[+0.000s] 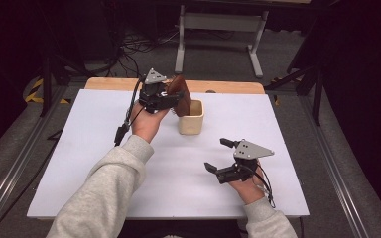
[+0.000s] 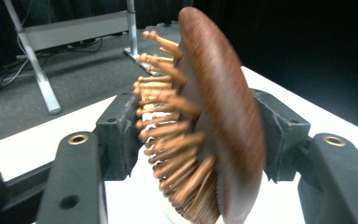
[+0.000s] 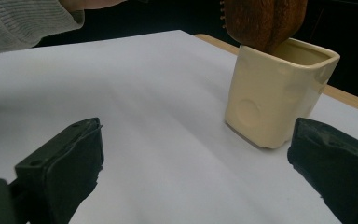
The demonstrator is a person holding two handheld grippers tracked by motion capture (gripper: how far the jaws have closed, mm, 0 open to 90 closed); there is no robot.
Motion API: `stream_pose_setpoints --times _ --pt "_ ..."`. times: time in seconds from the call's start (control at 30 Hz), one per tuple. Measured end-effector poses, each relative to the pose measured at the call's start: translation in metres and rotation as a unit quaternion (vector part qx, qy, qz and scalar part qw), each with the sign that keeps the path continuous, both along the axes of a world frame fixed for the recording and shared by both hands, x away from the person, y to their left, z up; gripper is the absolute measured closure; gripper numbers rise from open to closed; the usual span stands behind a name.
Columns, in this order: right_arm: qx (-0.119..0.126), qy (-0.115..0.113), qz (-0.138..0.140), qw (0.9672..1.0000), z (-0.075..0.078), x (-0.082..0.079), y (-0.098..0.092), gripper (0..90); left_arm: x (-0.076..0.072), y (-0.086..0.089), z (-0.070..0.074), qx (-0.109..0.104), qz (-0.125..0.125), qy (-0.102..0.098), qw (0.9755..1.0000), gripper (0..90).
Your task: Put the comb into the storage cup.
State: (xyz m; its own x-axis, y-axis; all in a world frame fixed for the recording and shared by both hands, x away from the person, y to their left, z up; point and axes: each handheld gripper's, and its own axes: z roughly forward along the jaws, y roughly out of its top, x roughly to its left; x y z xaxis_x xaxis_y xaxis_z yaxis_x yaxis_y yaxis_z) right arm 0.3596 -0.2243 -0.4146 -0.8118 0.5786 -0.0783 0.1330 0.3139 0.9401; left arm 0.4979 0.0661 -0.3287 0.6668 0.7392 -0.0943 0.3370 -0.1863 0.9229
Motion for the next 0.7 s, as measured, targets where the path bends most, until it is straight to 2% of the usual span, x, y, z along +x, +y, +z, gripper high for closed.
stream_pose_setpoints --times 0.03,0.07,0.13,0.27,0.37,0.43,0.63,0.7 --pt "0.000 0.000 0.000 1.0000 0.000 0.000 0.000 3.6 0.000 0.001 0.000 0.002 0.002 -0.001 1.0000 34.4" --pt "0.000 0.000 0.000 1.0000 0.000 0.000 0.000 3.6 -0.001 0.002 0.000 0.002 0.000 0.000 1.0000 34.4" --pt "0.001 0.000 0.000 1.0000 0.000 0.000 0.000 3.6 -0.002 0.004 0.000 0.007 0.003 -0.016 0.9999 23.8" --pt "0.004 0.000 -0.002 1.0000 0.001 0.001 -0.001 3.6 -0.008 0.008 0.006 0.023 -0.002 -0.045 0.9987 8.7" --pt "0.004 -0.003 -0.002 1.0000 0.002 0.001 -0.001 3.6 -0.014 0.015 0.011 0.023 -0.009 -0.058 0.9980 1.8" --pt "0.005 -0.005 -0.004 1.0000 0.004 0.002 -0.003 3.5 -0.020 0.023 0.016 0.015 -0.016 -0.065 0.9977 0.2" --pt "0.017 -0.012 -0.006 0.9998 0.011 0.005 -0.008 3.5 -0.035 0.039 0.023 0.012 -0.020 -0.088 0.9959 0.2" --pt "0.014 -0.010 -0.008 0.9998 0.014 0.004 -0.009 3.5 -0.045 0.052 0.027 0.004 -0.032 -0.093 0.9951 0.1"
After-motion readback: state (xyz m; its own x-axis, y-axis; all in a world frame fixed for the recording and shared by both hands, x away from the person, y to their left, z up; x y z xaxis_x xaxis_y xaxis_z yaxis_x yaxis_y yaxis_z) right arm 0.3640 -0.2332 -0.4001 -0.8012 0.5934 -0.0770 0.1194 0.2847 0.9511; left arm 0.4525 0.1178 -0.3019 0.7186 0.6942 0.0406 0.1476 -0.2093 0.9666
